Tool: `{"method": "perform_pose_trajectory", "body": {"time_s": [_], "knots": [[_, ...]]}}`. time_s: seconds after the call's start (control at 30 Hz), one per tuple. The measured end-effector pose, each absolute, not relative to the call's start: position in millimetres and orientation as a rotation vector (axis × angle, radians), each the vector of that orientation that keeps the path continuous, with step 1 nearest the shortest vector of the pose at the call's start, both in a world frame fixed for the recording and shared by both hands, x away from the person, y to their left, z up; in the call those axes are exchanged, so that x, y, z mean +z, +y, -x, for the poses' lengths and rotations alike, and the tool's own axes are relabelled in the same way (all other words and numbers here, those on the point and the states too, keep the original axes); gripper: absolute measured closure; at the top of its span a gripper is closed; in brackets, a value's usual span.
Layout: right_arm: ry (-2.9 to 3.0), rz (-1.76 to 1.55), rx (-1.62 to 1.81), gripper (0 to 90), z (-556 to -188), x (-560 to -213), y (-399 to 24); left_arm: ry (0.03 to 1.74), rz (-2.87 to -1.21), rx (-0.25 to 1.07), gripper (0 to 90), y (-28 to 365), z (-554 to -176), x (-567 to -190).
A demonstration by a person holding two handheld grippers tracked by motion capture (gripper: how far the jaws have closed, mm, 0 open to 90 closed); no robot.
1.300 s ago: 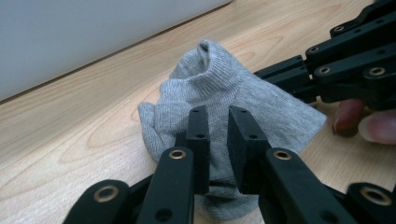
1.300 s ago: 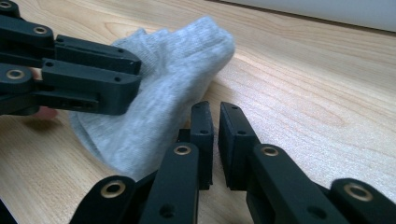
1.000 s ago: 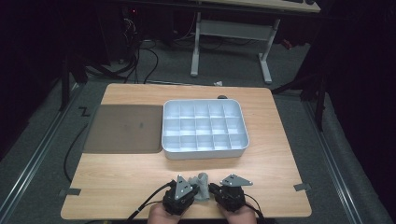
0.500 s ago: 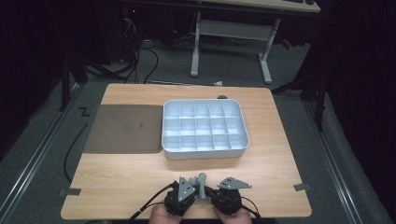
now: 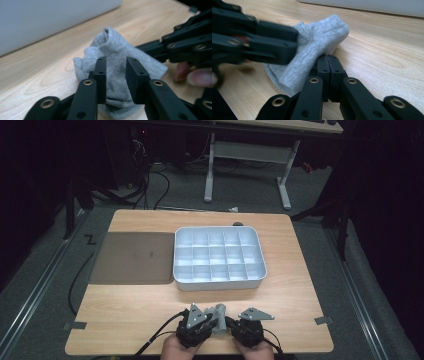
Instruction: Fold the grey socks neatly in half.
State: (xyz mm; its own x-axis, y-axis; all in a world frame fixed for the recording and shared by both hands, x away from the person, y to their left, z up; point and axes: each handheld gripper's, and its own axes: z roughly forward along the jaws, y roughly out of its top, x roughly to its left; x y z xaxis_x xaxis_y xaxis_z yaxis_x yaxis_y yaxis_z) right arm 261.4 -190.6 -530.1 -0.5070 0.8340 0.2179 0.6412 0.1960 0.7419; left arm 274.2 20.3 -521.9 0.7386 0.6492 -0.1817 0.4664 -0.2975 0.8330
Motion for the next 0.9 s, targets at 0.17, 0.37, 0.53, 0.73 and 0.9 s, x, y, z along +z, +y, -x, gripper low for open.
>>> {"method": "perform_pose_trajectory", "body": {"time_s": [0.17,0.37,0.53,0.73,0.9], "knots": [[2.242,-1.399,1.195,89.9,-261,-531,-189,0.919,-1.895,0.215,65.8,47,-273,-520],[2.243,-1.384,1.192,90.0,-260,-530,-188,0.977,-1.881,0.101,72.8,51,-278,-533],[2.236,-1.36,1.205,90.0,-258,-528,-187,0.963,-1.909,0.106,79.7,44,-275,-534],[2.223,-1.336,1.213,90.0,-256,-523,-185,0.933,-1.952,0.145,82.6,33,-271,-535],[2.213,-1.325,1.215,90.0,-255,-521,-185,0.916,-1.975,0.16,83.7,21,-269,-533]]}}
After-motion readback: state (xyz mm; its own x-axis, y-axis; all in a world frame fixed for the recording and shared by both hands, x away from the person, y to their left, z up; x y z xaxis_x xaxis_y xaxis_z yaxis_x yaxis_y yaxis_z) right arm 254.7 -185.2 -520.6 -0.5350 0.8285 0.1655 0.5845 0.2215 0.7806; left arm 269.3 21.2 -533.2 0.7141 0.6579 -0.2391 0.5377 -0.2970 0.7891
